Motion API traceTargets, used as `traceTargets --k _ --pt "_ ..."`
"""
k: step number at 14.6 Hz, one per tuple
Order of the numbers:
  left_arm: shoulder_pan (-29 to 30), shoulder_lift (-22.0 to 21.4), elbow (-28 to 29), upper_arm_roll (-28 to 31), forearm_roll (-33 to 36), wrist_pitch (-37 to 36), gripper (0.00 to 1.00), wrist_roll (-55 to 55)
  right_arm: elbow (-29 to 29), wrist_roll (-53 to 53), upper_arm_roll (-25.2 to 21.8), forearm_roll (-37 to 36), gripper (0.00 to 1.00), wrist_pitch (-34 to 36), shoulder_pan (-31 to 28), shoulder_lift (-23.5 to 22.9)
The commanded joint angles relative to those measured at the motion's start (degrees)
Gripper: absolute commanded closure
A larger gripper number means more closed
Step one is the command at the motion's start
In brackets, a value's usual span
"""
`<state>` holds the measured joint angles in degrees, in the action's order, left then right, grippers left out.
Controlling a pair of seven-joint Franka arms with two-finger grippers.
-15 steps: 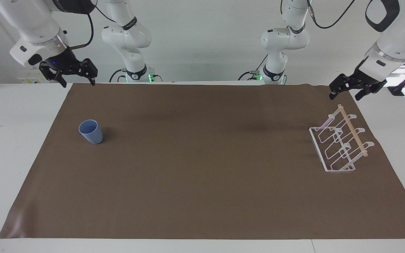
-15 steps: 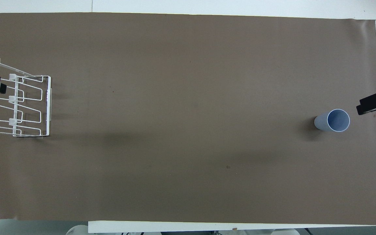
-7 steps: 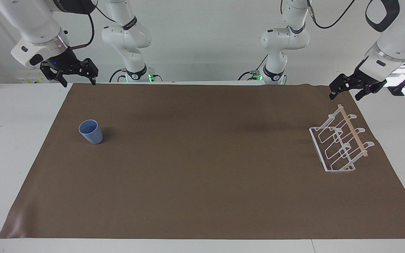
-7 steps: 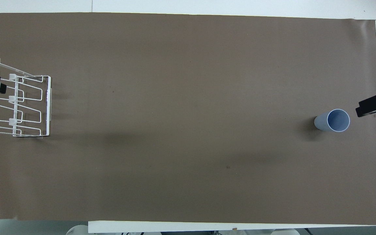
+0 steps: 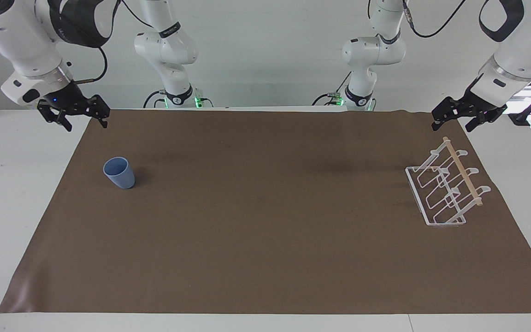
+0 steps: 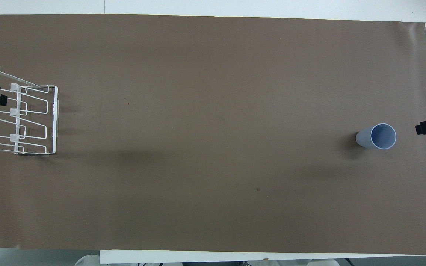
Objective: Hang cup on cup holder
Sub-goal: 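Reach the right gripper to the blue cup and grasp its rim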
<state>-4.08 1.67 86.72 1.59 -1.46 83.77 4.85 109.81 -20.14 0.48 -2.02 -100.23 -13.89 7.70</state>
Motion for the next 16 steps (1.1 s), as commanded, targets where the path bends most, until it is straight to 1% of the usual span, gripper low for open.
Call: traceTargets --k 1,2,3,6,10,12,14,16 --pt "-0.06 -0.88 0.73 0.17 -0.03 -0.36 0.00 -0.63 7.41 -2.61 0.49 -0.18 0.00 -8.20 -0.96 0.22" --pt "-0.06 -0.88 0.73 0.17 -0.03 -0.45 0.00 -0.63 9.00 -3.15 0.58 0.00 0.00 -10.75 -3.06 -1.10" --pt "-0.06 -0.88 0.73 0.17 -0.03 -0.36 0.00 -0.63 9.80 -3.24 0.58 0.09 0.00 -12.95 -3.60 -3.02" --pt "-0.06 -0.88 0.73 0.08 -0.03 -0.36 0.00 -0.54 9.80 -2.80 0.58 0.53 0.00 -15.25 -4.13 -7.25" --pt "-0.06 -0.88 0.73 0.08 -0.03 -0.36 0.00 -0.63 12.09 -3.06 0.58 1.05 0.00 -15.87 -4.13 -7.44" --pt "-0.06 -0.88 0.73 0.08 -0.03 -0.36 0.00 -0.63 12.18 -3.24 0.58 1.05 0.01 -17.71 -4.13 -8.48" --pt "-0.06 -0.88 0.73 0.08 -0.03 -0.36 0.00 -0.63 12.26 -3.76 0.58 1.05 0.02 -18.33 -4.22 -10.07" --pt "-0.06 -0.88 0.73 0.08 -0.03 -0.36 0.00 -0.63 12.79 -5.52 0.58 1.05 0.06 -18.51 -4.40 -10.16"
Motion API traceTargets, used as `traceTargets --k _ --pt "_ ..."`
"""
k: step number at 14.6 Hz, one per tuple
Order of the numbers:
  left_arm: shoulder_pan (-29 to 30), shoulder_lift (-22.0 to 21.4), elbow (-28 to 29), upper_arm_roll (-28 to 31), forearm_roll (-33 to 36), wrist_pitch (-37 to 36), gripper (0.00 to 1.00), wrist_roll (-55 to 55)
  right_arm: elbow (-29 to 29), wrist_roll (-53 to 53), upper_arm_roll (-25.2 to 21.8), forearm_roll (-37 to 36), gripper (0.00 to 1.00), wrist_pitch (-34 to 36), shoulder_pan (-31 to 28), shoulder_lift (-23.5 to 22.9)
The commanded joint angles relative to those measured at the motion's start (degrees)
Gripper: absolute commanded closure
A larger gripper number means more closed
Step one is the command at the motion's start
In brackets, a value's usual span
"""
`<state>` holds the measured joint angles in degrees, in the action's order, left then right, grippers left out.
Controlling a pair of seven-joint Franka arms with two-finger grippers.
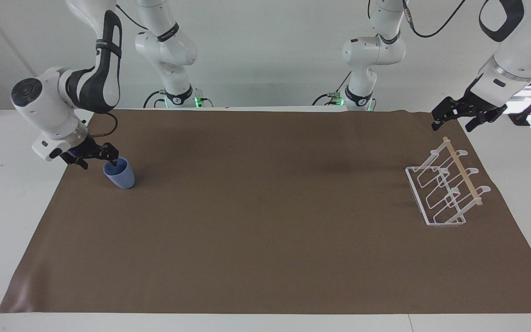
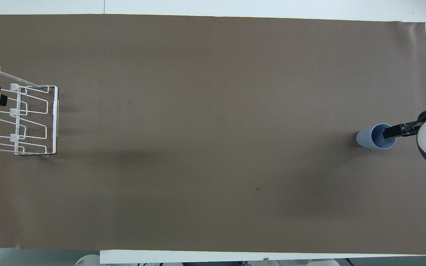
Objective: Hang cup on cup holder
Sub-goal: 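Reach the right gripper to the blue cup and grasp its rim, then lift the cup with the right gripper while the left gripper approaches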
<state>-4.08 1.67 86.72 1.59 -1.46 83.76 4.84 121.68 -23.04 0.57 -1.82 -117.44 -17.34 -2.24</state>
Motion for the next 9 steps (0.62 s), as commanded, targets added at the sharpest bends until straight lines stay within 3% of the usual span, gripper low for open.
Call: traceTargets --k 1,5,9 --pt "-0.06 -0.88 0.73 0.08 -0.03 -0.35 0.00 -0.63 1.01 -2.63 0.49 0.85 0.08 -1.99 -0.85 -0.22" --pt "-0.06 -0.88 0.73 0.08 -0.03 -0.44 0.00 -0.89 2.68 -3.15 0.49 0.85 0.11 -4.90 -0.94 -0.66" --pt "-0.06 -1.67 1.87 0.08 0.05 -1.67 0.00 -0.98 4.26 -3.85 0.49 0.85 0.22 -6.13 -0.85 -0.57"
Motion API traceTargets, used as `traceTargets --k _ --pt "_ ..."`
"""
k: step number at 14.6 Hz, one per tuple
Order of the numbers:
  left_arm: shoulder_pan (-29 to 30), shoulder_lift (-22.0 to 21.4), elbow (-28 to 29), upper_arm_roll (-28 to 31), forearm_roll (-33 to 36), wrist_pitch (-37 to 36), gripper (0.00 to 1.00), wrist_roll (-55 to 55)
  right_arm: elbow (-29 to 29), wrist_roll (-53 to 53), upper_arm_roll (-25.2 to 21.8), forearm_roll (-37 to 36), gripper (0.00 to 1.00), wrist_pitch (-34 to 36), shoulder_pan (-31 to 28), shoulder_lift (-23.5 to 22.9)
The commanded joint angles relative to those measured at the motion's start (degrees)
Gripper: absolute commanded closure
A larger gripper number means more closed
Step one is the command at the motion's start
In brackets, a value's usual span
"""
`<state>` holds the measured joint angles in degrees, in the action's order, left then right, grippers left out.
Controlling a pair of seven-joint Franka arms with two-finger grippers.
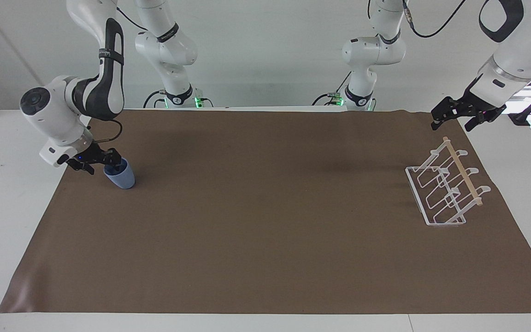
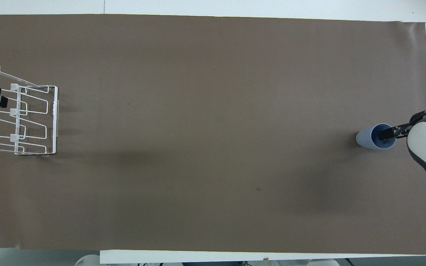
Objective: Hang cup on cup holder
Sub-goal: 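Lift the cup with the right gripper while the left gripper approaches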
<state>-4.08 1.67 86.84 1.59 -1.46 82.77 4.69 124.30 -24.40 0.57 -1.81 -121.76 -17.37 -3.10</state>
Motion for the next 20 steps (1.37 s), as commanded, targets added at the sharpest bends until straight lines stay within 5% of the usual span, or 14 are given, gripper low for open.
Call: traceTargets --k 1,7,10,13,20 --pt "-0.06 -1.67 2.02 0.08 0.05 -0.68 0.00 -0.82 1.74 -3.54 0.49 0.84 0.26 -2.16 -0.83 0.20" --pt "0.38 -3.25 4.65 0.17 0.05 -0.68 0.00 -2.57 1.65 -4.78 0.49 0.84 0.99 -1.64 -0.65 0.11" --pt "0.65 -3.25 4.66 0.17 0.05 -0.60 0.00 -4.16 1.30 -5.04 0.49 0.76 1.00 -1.20 -0.47 0.11" --pt "0.65 -3.16 4.39 0.17 -0.03 0.02 0.00 -8.54 -6.32 -5.30 1.36 1.37 1.00 10.89 0.14 0.11" --pt "-5.67 -3.42 6.23 -0.53 -0.65 4.05 0.00 -46.63 -12.50 8.73 2.33 34.72 1.00 22.18 8.39 0.64"
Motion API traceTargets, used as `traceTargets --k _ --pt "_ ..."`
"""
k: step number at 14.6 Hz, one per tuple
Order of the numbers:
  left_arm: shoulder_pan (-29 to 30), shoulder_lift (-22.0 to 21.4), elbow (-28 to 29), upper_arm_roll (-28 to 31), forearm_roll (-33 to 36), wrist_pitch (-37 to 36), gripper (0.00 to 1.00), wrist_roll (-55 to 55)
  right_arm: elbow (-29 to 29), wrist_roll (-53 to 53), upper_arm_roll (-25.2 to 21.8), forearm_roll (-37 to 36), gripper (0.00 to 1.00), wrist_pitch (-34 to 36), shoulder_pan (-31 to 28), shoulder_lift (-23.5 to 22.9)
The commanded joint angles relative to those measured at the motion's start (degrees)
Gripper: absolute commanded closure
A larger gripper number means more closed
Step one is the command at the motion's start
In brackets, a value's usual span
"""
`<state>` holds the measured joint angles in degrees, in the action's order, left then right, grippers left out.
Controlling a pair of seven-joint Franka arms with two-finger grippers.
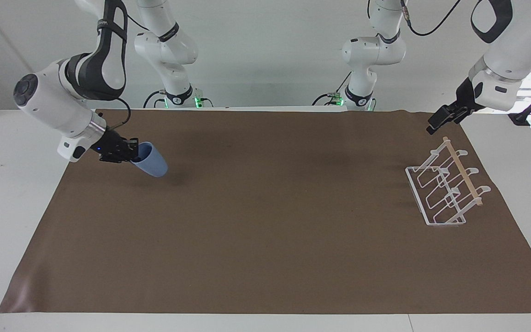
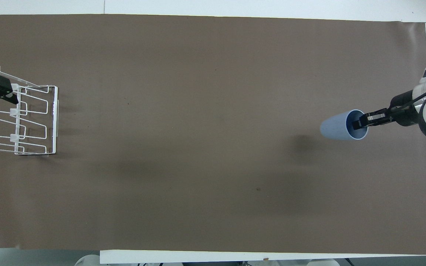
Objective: Hang cup on cup holder
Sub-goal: 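Lift the cup with the right gripper while the left gripper approaches, then grasp the cup's open end with the left gripper near the right gripper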
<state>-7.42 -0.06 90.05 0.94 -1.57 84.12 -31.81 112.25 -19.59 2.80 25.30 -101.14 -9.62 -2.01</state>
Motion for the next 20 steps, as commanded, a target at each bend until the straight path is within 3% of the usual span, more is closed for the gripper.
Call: traceTargets --k 1,4,6,10,13,20 --pt "-4.25 -1.87 3.55 0.11 -1.06 4.11 0.00 -17.07 0.16 4.90 0.10 13.66 1.00 1.13 2.13 -0.27" --pt "-8.66 -1.09 5.04 0.11 -5.97 10.16 0.00 -37.46 2.26 21.28 0.10 35.70 1.00 -1.41 9.67 0.69" --pt "-11.03 -0.30 5.66 0.11 -9.58 15.27 0.00 -50.05 4.29 26.17 0.10 51.36 1.00 -11.22 17.92 1.31" --pt "-14.11 0.50 3.40 0.11 -16.69 17.50 0.00 -58.62 4.91 26.44 0.10 59.75 1.00 -22.77 31.48 0.35" --pt "-15.52 2.87 -0.75 0.11 -17.15 14.67 0.00 -61.17 4.82 26.53 0.10 61.62 1.00 -23.05 33.26 -0.54" --pt "-20.53 0.68 3.29 -0.33 -19.07 12.21 0.00 -67.41 4.74 28.73 0.10 64.52 1.00 -24.63 38.18 -0.54"
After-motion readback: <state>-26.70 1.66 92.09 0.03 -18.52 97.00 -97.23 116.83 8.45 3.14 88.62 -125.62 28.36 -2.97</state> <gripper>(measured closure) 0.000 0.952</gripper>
